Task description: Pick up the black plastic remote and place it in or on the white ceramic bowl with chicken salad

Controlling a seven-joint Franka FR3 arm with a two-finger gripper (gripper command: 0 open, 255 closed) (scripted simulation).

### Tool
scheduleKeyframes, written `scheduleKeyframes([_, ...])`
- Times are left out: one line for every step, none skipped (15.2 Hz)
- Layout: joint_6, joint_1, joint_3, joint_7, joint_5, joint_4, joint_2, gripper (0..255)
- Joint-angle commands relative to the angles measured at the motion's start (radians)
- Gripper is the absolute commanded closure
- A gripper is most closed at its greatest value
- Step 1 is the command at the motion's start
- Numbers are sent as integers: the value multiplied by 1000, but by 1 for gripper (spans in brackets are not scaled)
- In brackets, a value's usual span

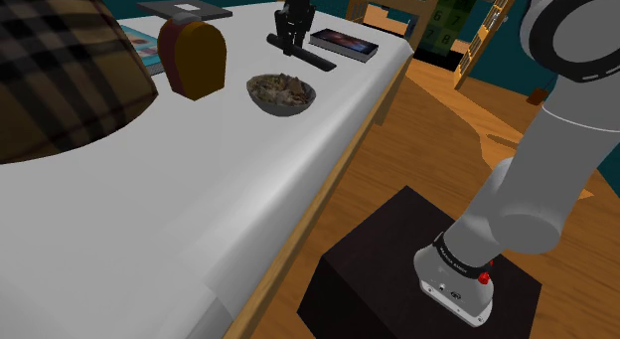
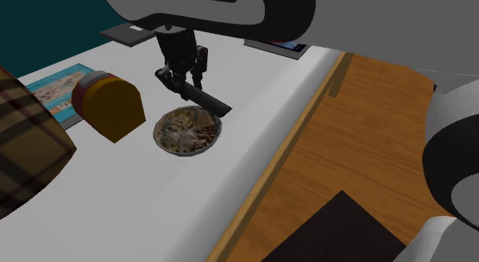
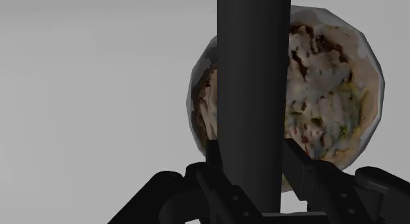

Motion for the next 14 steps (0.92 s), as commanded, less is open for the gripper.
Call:
scheduleKeyframes([-11, 27, 17, 44, -5, 34, 27, 255])
scheduleKeyframes([-18, 41, 25, 65, -8, 56, 44, 255])
scheduleKeyframes([-21, 47, 29, 74, -9, 66, 52, 255])
scheduleKeyframes([-6, 46, 29, 75, -9, 46, 47, 255])
scheduleKeyframes([10, 46, 29, 76, -9, 27, 43, 255])
scheduleKeyframes([25, 45, 29, 77, -8, 8, 39, 255])
scheduleKeyframes([39, 45, 28, 78, -8, -10, 36, 255])
scheduleKeyframes([54, 44, 28, 79, -8, -28, 33, 255])
scheduleKeyframes([69, 44, 28, 80, -8, -45, 30, 255])
scheduleKeyframes([83, 44, 28, 81, -8, -62, 28, 255])
scheduleKeyframes([97, 43, 28, 82, -8, -78, 26, 255])
scheduleKeyframes([111, 43, 28, 83, -8, -94, 24, 255])
scheduleKeyframes([125, 43, 28, 84, -8, -110, 22, 255])
scheduleKeyframes([145, 42, 28, 85, -8, -131, 21, 255])
